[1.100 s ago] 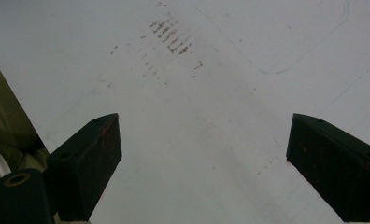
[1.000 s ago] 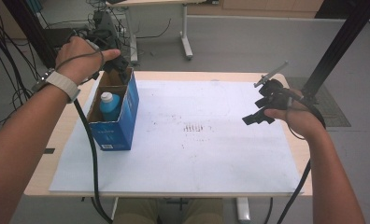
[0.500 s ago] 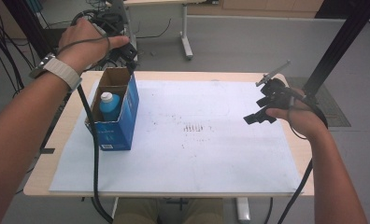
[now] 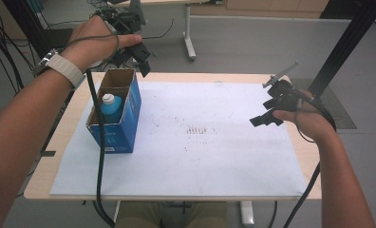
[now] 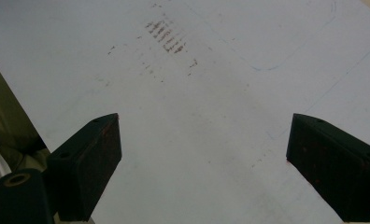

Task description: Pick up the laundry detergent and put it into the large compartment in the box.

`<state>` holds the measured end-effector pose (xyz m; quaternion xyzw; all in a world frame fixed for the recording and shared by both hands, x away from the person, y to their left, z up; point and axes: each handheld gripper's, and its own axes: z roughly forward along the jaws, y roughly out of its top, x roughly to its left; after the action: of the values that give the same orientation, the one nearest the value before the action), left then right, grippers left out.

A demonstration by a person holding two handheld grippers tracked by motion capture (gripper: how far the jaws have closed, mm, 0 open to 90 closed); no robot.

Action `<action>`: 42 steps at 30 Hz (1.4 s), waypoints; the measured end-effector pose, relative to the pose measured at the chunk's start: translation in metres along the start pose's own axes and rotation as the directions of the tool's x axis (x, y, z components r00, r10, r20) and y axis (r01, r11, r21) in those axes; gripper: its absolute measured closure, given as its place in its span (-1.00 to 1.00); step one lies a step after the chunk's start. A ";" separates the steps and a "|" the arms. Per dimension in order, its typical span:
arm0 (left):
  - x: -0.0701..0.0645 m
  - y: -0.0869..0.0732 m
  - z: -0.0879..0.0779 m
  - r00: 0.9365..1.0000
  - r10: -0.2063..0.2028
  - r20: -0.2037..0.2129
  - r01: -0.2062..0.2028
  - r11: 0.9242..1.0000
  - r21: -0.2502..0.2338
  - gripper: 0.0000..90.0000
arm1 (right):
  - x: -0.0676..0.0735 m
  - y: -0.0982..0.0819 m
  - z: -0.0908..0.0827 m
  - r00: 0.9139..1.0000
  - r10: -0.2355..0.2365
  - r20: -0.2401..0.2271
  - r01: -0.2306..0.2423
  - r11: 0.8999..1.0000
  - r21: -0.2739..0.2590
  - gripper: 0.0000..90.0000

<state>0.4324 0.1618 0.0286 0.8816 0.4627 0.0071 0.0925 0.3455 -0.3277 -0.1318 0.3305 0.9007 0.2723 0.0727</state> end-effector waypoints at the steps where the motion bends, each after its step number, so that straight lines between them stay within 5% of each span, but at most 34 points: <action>1: -0.002 0.001 0.000 1.000 0.020 -0.002 -0.020 1.000 0.001 -0.84 | 0.000 0.000 0.000 1.000 0.003 0.001 -0.003 1.000 0.001 -0.78; 5: -0.012 0.005 0.002 0.992 0.126 -0.011 -0.126 0.992 -0.003 -0.84 | 0.000 0.000 0.001 1.000 0.001 0.000 -0.001 1.000 0.004 -0.78; 15: -0.026 0.016 0.020 0.972 0.234 0.019 -0.235 0.972 0.021 -0.81 | 0.001 -0.002 0.002 1.000 0.005 -0.005 -0.005 1.000 -0.002 -0.78; 19: -0.033 0.017 0.028 0.948 0.316 0.027 -0.317 0.948 0.013 -0.81 | 0.000 -0.004 0.002 1.000 0.009 -0.006 -0.009 1.000 -0.003 -0.78; 22: -0.042 0.019 0.037 0.920 0.392 0.026 -0.393 0.919 0.024 -0.81 | -0.001 -0.005 0.003 1.000 0.012 -0.008 -0.012 1.000 -0.003 -0.78; 28: -0.054 0.022 0.058 0.875 0.483 0.026 -0.484 0.874 0.042 -0.81 | -0.002 -0.005 0.004 1.000 0.013 -0.010 -0.014 1.000 -0.007 -0.78; 42: -0.067 0.019 0.089 0.837 0.546 0.027 -0.547 0.836 0.051 -0.80 | -0.003 -0.006 0.006 1.000 0.016 -0.013 -0.016 1.000 -0.006 -0.78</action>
<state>0.4186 0.0825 -0.0503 0.9793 0.1914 0.0149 0.0642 0.3462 -0.3308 -0.1404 0.3358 0.8976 0.2778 0.0659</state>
